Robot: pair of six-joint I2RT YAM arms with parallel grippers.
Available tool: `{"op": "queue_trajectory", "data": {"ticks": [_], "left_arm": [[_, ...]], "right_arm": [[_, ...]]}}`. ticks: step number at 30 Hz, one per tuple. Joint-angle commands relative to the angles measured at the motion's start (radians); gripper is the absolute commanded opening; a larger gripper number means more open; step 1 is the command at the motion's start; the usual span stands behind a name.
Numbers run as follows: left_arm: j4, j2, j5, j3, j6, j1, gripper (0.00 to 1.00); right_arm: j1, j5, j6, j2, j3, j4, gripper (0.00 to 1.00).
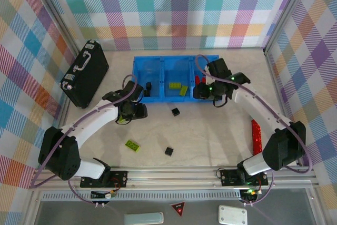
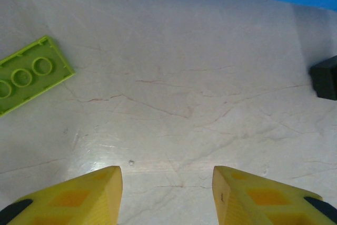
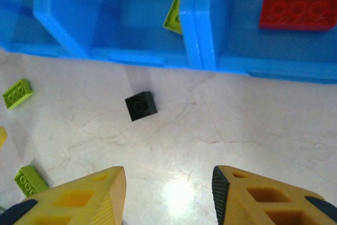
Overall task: Sort the legos into containers by color
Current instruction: Pick up the lego from the middle-left of the table.
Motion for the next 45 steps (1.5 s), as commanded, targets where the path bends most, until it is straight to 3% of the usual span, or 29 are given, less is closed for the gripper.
{"op": "queue_trajectory", "data": {"ticks": [1,9,23,27,37,45], "left_arm": [[-0.014,-0.02,-0.025,-0.04,0.012,-0.01,0.48],[-0.052,-0.081,-0.011,-0.118,-0.037,-0.009,0.48],[-0.076,-0.133,0.002,-0.26,-0.182,-0.066,0.51],[-0.094,-0.151,-0.024,-0.293,-0.215,-0.08,0.56],[-0.098,-0.188,-0.02,-0.296,-0.132,-0.09,0.87],[-0.034,-0.1,0.043,-0.304,-0.073,-0.09,0.94]], "right_arm": [[0.025,-0.03,0.045,-0.046,-0.038,0.021,0.49],[0.077,-0.024,0.067,-0.086,-0.116,0.02,0.48],[0.081,-0.031,0.064,-0.11,-0.169,0.037,0.49],[0.082,-0.033,0.059,-0.108,-0.166,0.038,0.49],[0.082,-0.044,0.049,-0.098,-0.163,0.048,0.49],[0.083,-0.051,0.046,-0.093,-0.165,0.052,0.49]]}}
